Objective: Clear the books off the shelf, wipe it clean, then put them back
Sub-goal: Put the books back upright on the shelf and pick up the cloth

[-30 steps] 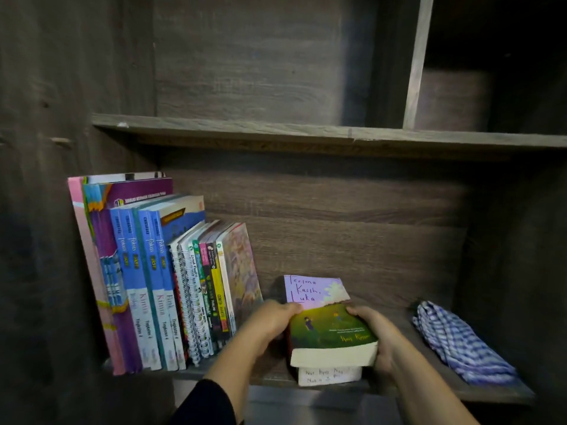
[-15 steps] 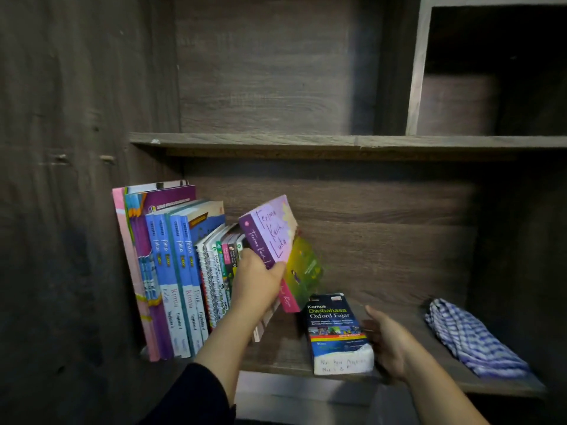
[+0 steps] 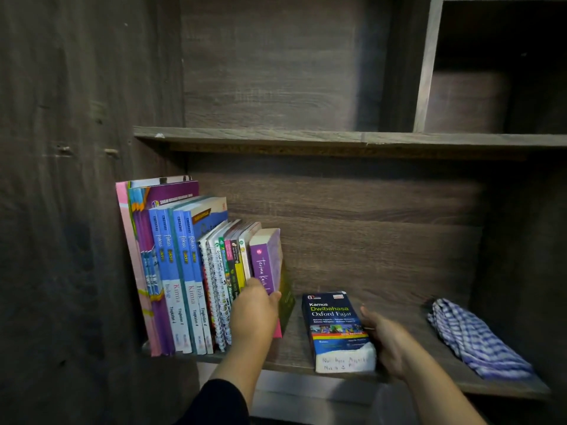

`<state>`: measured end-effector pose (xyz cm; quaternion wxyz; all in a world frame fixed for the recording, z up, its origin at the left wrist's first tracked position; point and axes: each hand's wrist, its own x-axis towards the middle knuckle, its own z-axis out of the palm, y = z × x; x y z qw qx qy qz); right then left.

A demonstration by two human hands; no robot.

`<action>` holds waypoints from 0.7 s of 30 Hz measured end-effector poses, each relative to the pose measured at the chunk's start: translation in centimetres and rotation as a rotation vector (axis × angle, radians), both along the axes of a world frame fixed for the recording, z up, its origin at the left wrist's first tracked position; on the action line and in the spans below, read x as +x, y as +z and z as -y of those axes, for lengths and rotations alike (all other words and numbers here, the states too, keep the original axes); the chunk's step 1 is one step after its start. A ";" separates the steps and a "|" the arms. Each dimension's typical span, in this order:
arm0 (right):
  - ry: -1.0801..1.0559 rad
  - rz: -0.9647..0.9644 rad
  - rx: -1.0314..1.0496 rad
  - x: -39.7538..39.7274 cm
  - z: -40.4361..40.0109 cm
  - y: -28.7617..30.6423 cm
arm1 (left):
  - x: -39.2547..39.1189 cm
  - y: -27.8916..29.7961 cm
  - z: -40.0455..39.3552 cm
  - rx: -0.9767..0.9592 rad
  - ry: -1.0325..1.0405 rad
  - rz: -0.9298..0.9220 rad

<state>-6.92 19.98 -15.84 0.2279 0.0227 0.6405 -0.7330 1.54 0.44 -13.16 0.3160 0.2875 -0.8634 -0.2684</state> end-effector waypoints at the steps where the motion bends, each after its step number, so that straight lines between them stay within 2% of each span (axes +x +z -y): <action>1: 0.005 0.005 0.006 0.1 -0.1 -0.1 | 0.1 0.0 0.1 -0.058 0.007 0.024; 6: -0.013 -0.006 0.066 -0.1 -0.2 -0.7 | -0.2 -0.4 -0.3 -0.179 0.022 0.111; 9: -0.033 -0.036 0.109 -0.3 -0.2 -0.9 | -0.7 -0.7 -1.0 -0.170 -0.088 0.152; 15: -0.072 -0.079 0.166 -0.4 0.1 -0.7 | -2.0 -2.5 -3.5 0.182 -0.403 0.469; 21: -0.055 -0.164 0.211 -1.1 0.1 -1.6 | -2.6 -3.0 -4.0 0.462 -0.438 0.283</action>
